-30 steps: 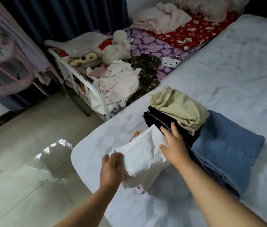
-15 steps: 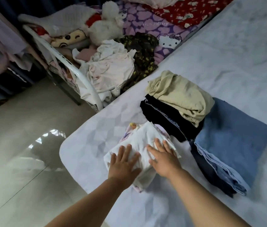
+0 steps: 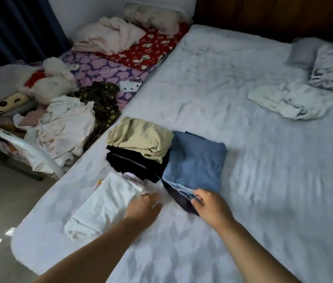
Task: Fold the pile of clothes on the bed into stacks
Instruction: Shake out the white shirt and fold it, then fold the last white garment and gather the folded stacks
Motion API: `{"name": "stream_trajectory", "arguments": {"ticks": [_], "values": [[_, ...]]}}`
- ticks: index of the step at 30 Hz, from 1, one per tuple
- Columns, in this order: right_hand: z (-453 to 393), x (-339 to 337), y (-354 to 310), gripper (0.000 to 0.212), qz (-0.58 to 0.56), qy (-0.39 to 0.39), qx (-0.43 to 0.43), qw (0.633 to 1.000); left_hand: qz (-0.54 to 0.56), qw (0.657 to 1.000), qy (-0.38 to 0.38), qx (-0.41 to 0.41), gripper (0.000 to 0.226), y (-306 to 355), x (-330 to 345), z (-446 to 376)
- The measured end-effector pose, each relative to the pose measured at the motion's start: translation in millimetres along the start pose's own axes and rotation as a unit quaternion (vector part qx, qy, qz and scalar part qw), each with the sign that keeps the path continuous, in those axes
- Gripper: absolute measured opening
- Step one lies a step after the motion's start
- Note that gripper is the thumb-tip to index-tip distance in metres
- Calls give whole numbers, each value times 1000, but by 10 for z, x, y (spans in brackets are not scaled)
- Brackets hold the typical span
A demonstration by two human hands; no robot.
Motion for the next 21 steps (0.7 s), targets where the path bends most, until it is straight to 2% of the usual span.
{"name": "stream_trajectory", "arguments": {"ticks": [5, 10, 15, 21], "values": [[772, -766, 1062, 28, -13, 60, 77, 995, -27, 997, -44, 54, 22, 1243, 344, 127], [1281, -1344, 2089, 31, -48, 103, 109, 988, -11, 994, -46, 95, 28, 2494, 770, 259], [1479, -1695, 2994, 31, -47, 110, 111, 987, 24, 991, -73, 109, 33, 3386, 1257, 271], [1182, -1937, 3767, 30, -58, 106, 101, 987, 34, 992, -84, 88, 34, 4005, 1583, -117]]}}
Point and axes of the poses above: each hand's wrist, its own z-axis away from the middle knuckle, its own x-axis out of the palm, y = z × x, the point moved 4 cm from there along -z, towards the middle knuckle, and after that the axes turned 10 degrees about -x, right-handed, at the moved point
